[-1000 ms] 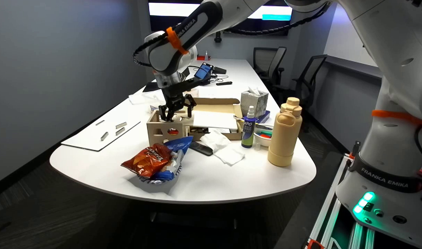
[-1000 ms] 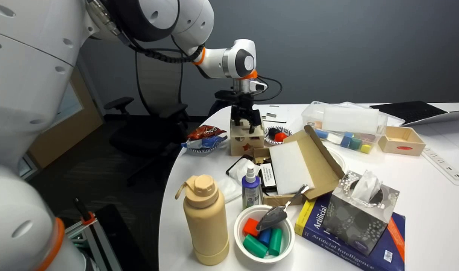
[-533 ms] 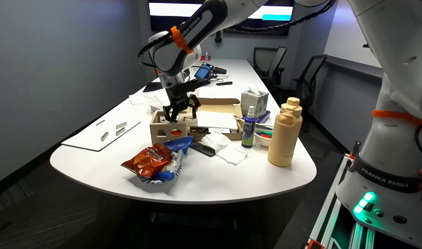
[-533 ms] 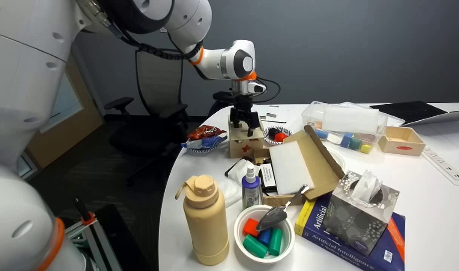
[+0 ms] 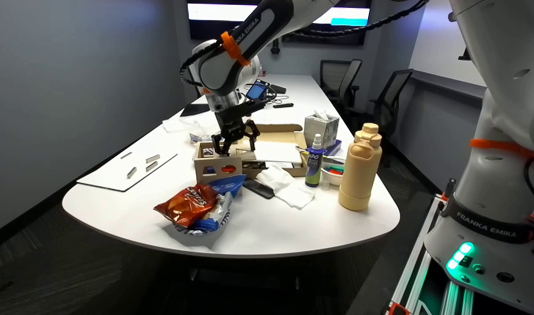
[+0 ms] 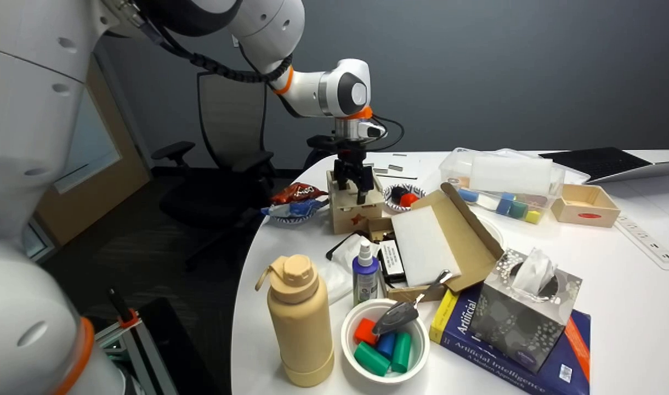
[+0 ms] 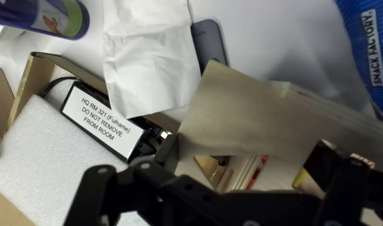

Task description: Open the box

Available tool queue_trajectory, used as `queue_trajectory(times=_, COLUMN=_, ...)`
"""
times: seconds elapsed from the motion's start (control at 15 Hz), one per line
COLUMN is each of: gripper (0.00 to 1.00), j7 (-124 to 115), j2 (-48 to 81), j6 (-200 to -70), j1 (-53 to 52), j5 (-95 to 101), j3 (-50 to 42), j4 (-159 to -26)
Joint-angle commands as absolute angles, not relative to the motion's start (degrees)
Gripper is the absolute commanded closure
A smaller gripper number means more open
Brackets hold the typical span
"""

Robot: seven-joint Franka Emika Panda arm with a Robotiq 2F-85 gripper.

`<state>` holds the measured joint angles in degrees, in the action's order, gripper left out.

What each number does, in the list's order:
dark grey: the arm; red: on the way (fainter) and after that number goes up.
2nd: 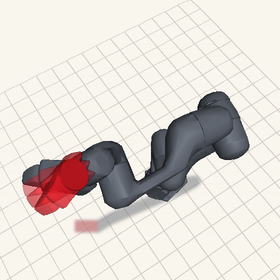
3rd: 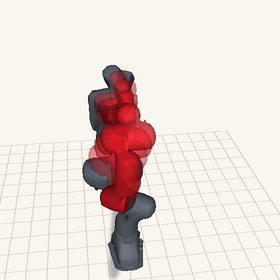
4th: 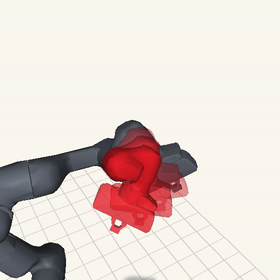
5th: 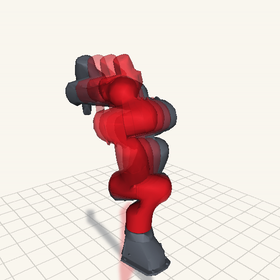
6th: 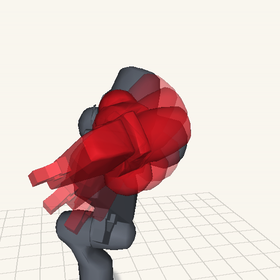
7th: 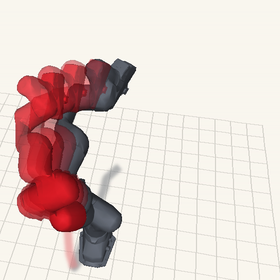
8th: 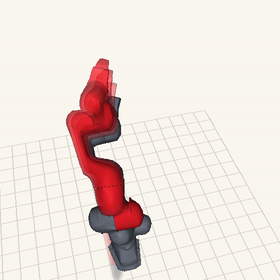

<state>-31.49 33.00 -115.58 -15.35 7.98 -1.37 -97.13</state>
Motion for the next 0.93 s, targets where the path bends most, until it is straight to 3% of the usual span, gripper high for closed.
queue_trajectory(times=0.0, gripper=0.0, j7=-34.8, j2=29.2, j6=-116.4, j1=-15.4, j5=8.0, j3=-1.8, j4=-101.8)
queue_trajectory(times=0.87, gripper=0.0, j7=-38.5, j2=27.1, j6=-115.5, j1=-15.1, j5=8.8, j3=-2.1, j4=-103.9)
